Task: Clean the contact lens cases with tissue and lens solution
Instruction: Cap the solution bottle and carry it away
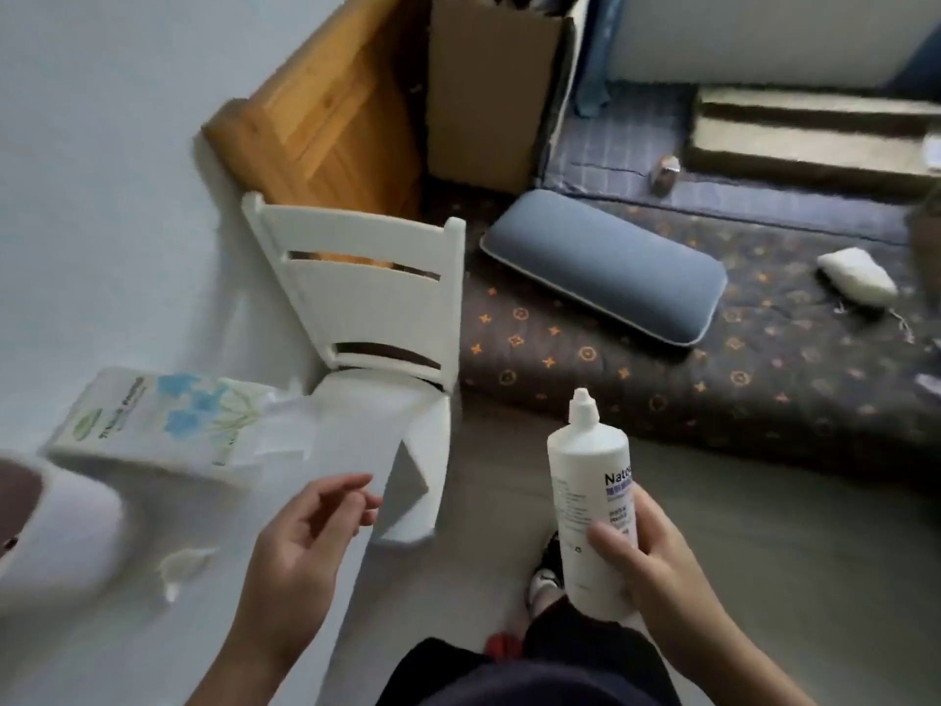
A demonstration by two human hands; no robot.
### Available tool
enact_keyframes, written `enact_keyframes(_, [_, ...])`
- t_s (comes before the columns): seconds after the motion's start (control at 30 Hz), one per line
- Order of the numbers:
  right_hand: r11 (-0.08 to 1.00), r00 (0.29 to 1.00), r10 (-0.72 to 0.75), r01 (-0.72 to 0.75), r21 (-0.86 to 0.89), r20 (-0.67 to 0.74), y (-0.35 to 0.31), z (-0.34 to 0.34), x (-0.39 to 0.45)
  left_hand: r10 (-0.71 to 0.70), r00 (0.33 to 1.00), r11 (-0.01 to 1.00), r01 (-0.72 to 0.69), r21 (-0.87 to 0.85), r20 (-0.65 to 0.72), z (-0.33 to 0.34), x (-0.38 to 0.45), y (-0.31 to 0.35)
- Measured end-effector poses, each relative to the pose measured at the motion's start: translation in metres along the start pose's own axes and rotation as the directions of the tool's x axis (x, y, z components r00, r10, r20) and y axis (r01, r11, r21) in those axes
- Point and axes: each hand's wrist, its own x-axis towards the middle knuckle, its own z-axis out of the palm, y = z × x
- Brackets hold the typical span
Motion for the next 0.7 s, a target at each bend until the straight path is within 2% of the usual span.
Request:
enact_keyframes(0.1, [1.000,0.981,-0.015,0.016,0.000,-0.192,0.009,-0.051,-0.011,0.026,0.989,0.999,-0.032,0.038,0.145,0.058,0.035,0.022])
enact_keyframes(0.23, [0.993,0.911,-0.022,0.066,0.093,-0.413,0.016,-0.130,-0.018,0.044,0.950,0.998,-0.054,0.025,0.309,0.157,0.080,0.048])
enact_keyframes(0.4, [0.984,0.826,-0.007,0.106,0.142,-0.564,0.015,-0.228,-0.037,0.057,0.861,0.996,-0.084,0.030,0.505,0.296,0.104,0.091])
enact_keyframes(0.53, [0.964,0.688,0.045,0.159,0.211,-0.724,0.017,-0.284,-0.070,0.090,0.703,0.989,-0.144,0.017,0.705,0.411,0.097,0.131])
enact_keyframes(0.7, [0.943,0.387,0.116,0.246,0.224,-0.915,0.029,-0.317,-0.118,0.124,0.427,0.974,-0.226,-0.027,0.896,0.533,0.068,0.154])
